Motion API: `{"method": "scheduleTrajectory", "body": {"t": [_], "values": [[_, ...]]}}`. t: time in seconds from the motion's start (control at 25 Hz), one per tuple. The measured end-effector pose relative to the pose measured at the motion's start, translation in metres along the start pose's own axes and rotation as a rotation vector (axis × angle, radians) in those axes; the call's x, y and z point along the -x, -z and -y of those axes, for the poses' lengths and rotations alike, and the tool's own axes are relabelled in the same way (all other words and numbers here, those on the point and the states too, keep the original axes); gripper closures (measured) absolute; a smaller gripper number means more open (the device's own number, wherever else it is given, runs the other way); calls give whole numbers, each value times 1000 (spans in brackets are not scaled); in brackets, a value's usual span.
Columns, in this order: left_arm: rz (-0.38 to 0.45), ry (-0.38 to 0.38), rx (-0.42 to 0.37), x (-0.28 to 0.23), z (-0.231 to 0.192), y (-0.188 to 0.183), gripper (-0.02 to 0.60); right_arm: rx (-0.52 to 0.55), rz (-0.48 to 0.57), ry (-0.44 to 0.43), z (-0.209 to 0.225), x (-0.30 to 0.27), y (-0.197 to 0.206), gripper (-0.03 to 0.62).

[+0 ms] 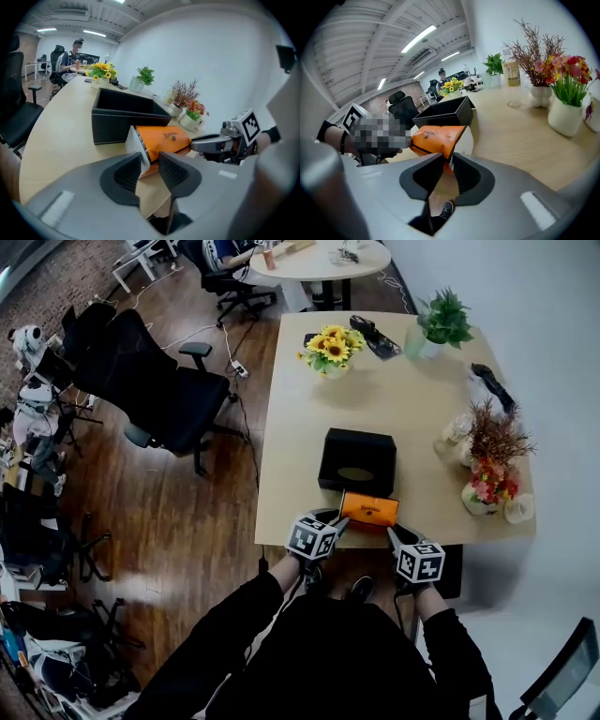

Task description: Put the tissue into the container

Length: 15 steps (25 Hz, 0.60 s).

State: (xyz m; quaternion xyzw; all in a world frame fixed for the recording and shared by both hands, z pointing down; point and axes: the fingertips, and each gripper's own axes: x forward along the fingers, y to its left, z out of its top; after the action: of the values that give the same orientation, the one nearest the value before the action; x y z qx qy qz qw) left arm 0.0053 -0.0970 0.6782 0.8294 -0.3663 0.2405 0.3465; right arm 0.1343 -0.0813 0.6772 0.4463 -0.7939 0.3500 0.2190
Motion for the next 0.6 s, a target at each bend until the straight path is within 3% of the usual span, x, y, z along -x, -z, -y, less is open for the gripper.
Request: {"method": "scheduleTrajectory", "body": {"t": [0.16, 0.4, 0.6], "values": [[-24, 15, -33, -4, 0, 1, 503, 2, -18, -13, 0, -3, 1, 536], [-30, 24, -9, 4, 3, 1, 511, 61, -52, 4, -7, 1, -1, 543], [-14, 21, 11, 22, 5, 6, 511, 80, -59, -33, -23, 12, -2, 542]]}}
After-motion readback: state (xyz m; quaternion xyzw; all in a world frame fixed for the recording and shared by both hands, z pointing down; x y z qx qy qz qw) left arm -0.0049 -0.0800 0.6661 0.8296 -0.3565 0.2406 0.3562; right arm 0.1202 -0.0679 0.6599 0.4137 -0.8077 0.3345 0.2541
